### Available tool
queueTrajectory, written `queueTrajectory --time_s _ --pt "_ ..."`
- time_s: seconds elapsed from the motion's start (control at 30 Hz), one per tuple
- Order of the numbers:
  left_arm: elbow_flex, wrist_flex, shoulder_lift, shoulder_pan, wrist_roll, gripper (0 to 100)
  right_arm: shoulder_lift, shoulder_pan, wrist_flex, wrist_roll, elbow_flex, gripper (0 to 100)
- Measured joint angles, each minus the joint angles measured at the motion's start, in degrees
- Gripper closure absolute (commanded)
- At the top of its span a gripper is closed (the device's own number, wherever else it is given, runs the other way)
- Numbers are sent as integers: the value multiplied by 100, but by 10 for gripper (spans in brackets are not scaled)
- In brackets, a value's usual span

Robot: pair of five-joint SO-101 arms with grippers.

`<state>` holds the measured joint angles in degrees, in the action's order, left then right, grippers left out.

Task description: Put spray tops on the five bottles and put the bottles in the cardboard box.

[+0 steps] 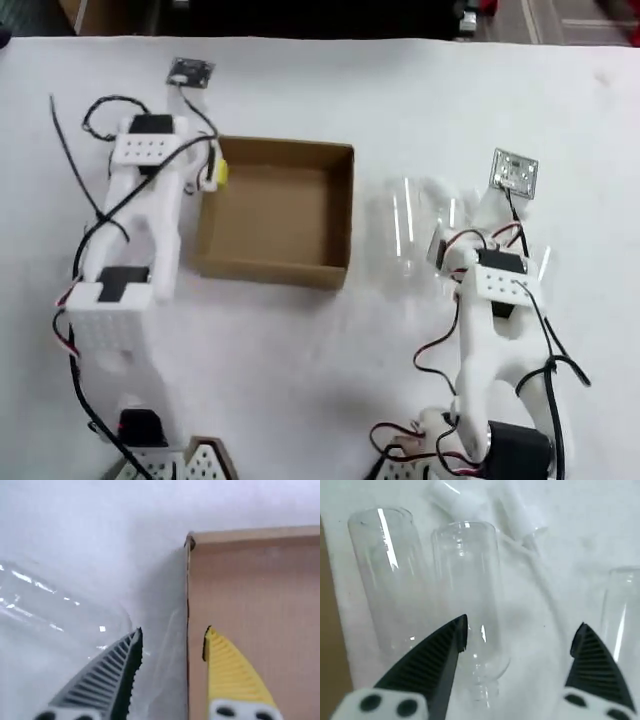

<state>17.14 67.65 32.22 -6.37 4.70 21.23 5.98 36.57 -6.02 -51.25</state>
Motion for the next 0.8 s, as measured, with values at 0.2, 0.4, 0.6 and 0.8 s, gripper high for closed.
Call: queueTrajectory --time_s 0.2,0.4,0.6,0.8 --pt "44 255 484 264 -615 985 0 0 0 9 0 707" --pt "53 1108 510 290 -765 979 0 0 0 9 0 707" --pt "53 1749 510 299 -615 979 0 0 0 9 0 707" --pt "-448 2013 202 651 -325 979 0 0 0 9 0 707"
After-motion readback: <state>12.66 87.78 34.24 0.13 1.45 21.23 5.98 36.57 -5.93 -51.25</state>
